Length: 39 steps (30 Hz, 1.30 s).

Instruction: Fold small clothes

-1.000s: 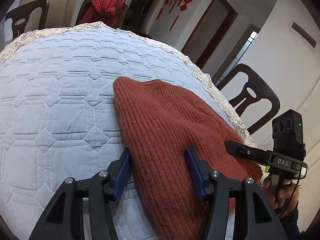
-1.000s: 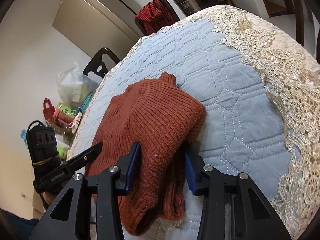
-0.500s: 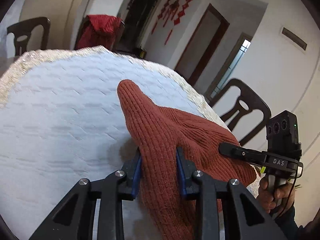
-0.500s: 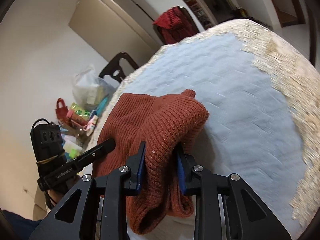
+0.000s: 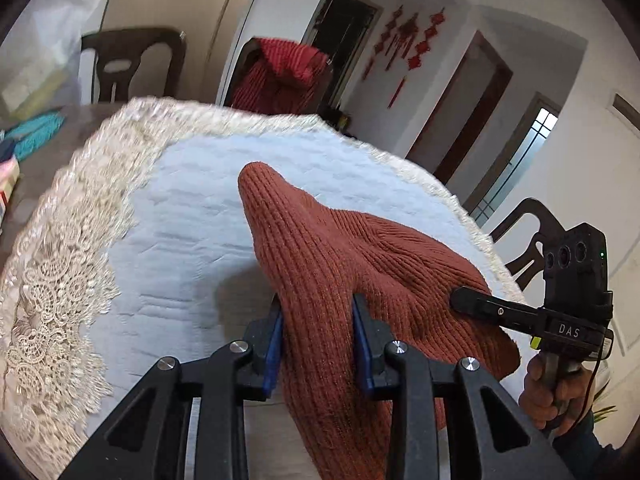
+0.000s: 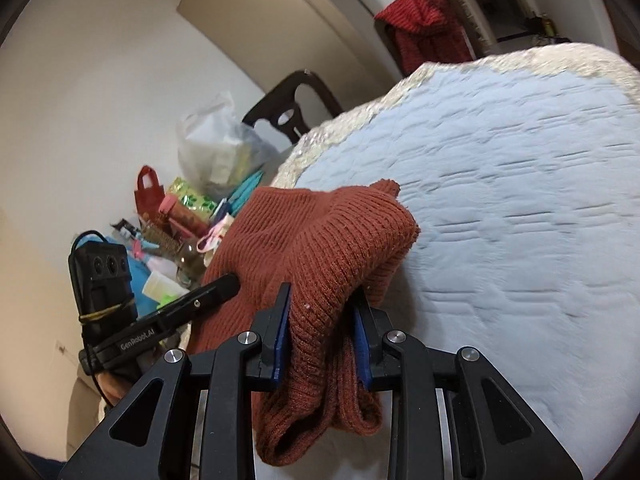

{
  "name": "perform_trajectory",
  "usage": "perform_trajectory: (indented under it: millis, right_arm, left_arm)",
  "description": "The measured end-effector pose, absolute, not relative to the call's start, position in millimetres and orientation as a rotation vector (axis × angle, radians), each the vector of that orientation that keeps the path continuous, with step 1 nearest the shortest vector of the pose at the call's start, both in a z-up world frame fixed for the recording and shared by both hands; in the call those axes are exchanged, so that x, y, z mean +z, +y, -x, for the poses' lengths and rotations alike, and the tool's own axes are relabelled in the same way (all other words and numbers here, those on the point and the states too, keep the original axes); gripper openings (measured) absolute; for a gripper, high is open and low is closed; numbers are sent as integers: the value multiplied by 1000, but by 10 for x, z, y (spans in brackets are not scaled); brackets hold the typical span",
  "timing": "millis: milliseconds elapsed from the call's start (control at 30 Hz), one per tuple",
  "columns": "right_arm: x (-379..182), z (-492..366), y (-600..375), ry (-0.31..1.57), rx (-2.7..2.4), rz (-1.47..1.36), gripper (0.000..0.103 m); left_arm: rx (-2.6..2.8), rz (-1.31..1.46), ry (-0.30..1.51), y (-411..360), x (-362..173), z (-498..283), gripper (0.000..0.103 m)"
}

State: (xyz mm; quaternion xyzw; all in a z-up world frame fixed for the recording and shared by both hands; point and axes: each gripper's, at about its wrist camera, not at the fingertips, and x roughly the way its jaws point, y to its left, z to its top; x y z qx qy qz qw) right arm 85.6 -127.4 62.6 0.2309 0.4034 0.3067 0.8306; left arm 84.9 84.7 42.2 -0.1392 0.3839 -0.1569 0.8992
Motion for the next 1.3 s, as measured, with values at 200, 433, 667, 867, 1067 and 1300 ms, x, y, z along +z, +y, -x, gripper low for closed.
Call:
perform_trajectory:
  millis: [200,433,667,867,1067,1300]
  right_arm:
    - [253,-975,-1154,964,626,-465,37]
    - [654,-854,-1325,821,555,-404,37]
    - [386,-1238,-972,922,517,-227,23]
    - [632,-1052,-1003,868,513,-185,23]
    - [764,-495,-912,834,587,-139,23]
    - [471,-387,-773,887,535,-10,21]
  left_arm:
    - [-258,371,858,1069,80,-855,47]
    - [-195,269,736,946,408,-684,46]
    - [-182,164,787,688,241,-1067,46]
    - [-188,163,739,733,410,-740,46]
    - [-173,171,732,734,380,-263,45]
    - [-148,165,786,646,124,-280,43]
